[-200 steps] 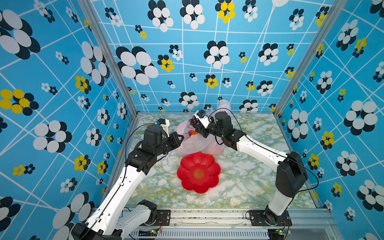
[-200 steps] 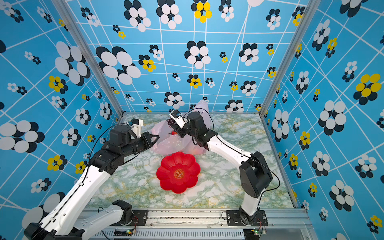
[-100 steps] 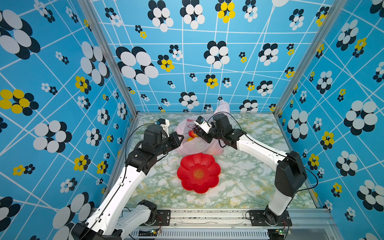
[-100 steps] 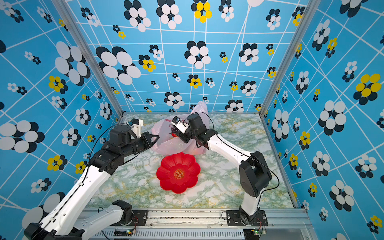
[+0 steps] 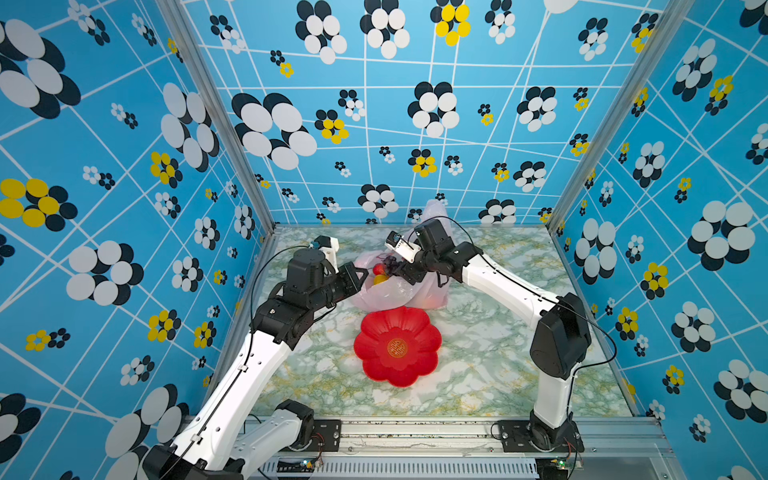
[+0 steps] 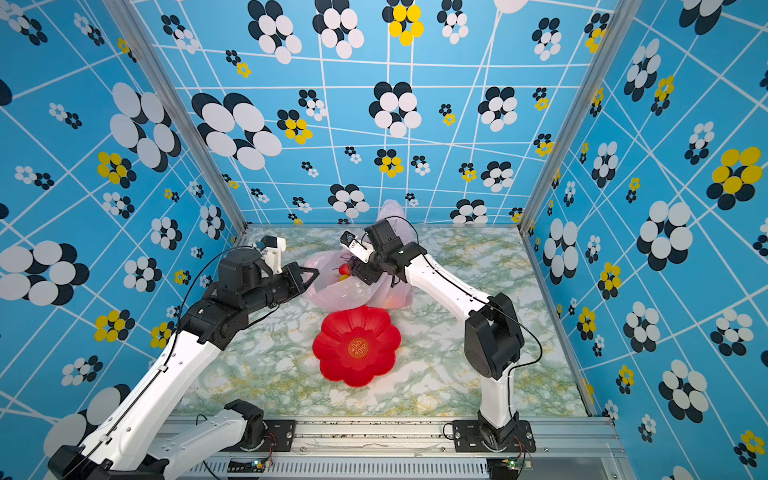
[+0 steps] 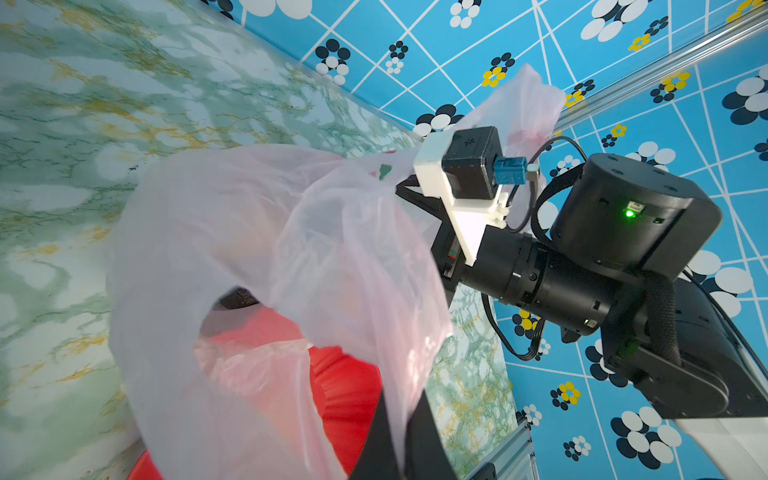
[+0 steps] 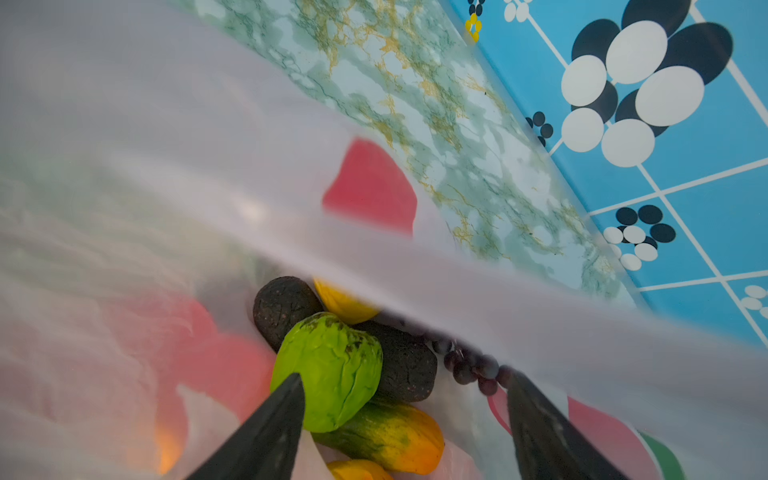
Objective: Place the fruits into the plastic bag
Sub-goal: Place the fruit in the plastic bag.
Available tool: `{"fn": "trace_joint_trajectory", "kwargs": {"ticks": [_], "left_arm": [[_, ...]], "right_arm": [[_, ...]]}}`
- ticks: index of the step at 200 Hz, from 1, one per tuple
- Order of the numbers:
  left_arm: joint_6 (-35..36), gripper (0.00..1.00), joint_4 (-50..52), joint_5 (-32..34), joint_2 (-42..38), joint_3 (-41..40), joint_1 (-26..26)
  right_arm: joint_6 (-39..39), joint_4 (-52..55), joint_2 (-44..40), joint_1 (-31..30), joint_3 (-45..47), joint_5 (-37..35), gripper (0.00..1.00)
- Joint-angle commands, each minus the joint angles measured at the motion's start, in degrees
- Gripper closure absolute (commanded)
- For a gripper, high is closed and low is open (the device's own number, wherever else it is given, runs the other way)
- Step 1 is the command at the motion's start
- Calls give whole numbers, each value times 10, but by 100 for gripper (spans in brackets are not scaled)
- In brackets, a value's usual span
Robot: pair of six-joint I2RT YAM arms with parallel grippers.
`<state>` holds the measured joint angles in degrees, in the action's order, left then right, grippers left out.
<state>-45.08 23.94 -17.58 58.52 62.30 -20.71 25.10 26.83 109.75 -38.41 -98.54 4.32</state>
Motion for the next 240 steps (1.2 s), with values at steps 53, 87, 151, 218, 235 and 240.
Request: {"fn": "trace_joint_trajectory", "kwargs": {"ticks": [53,87,151,218,235,240], "left_arm": [[0,100,-14,1,13,1,0],[1,100,-18,4,14,0,-1],[-1,100,-29,13,12,-6,-10],[-5,100,-33,34,8,-9,-33],[-5,100,-32,39,7,-9,-37],[-4,100,-31,40,7,-8,-38]], "right_arm": [[-233,-105,-163,3,-19,91,28],[-372,37,-202,16,-110,-25,32],[-427,539,-53,90,-459,18,29],[-481,591,67,90,-598,56,24],[-481,576,81,90,-598,64,25],[-480,570,85,90,-598,65,25]]}}
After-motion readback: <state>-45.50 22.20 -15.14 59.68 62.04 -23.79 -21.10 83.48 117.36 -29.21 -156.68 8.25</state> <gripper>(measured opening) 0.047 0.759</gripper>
